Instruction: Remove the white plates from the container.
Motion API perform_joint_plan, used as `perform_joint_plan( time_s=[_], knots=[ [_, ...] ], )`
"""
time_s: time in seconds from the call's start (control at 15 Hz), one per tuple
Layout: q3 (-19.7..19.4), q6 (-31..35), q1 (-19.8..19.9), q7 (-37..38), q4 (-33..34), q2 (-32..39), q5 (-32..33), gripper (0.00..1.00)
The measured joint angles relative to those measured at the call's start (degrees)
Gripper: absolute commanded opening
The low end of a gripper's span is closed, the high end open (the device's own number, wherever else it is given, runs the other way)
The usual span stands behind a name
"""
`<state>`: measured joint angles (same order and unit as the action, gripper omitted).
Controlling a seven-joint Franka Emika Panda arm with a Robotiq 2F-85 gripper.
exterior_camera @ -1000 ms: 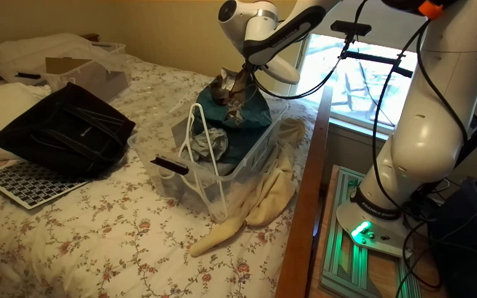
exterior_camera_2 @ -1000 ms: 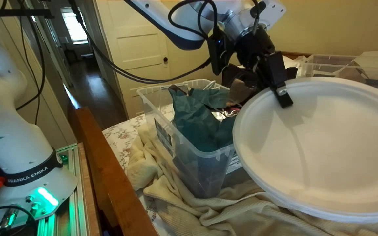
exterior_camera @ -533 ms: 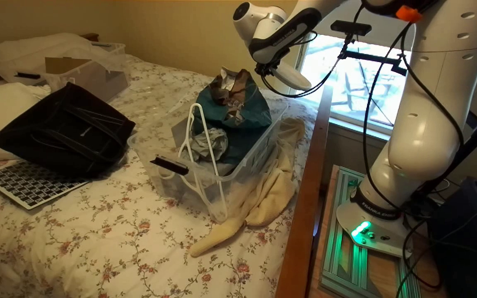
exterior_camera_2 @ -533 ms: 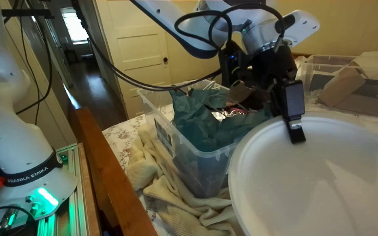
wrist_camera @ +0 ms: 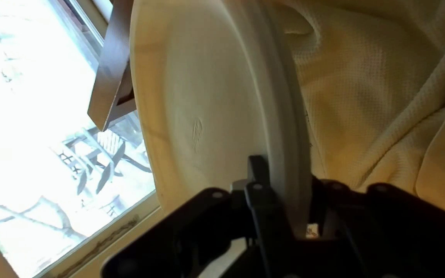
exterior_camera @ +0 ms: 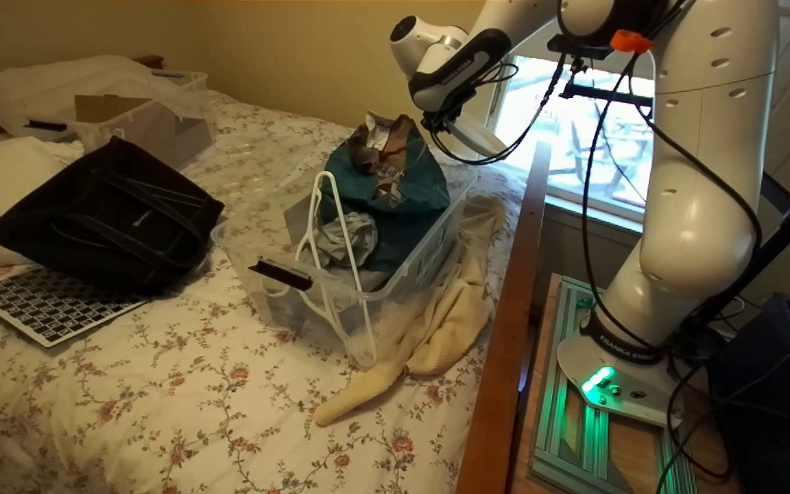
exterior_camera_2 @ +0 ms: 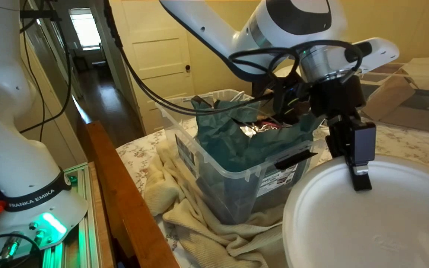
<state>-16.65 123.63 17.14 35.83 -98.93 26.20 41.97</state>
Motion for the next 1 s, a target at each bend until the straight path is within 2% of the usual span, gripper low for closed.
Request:
perform_joint_plan(
  time_s=[0.4, 0.67, 1.0],
  knots=[
    [-1.18, 6.62, 2.49, -6.66, 2.8, 3.83, -8.55, 0.04],
    [-2.15, 6.97, 3.62, -12.13, 5.29, 7.13, -15.64, 0.04],
    [-2.9, 6.97, 4.09, -15.06, 9.29, 11.66, -21.21, 0.04]
  ],
)
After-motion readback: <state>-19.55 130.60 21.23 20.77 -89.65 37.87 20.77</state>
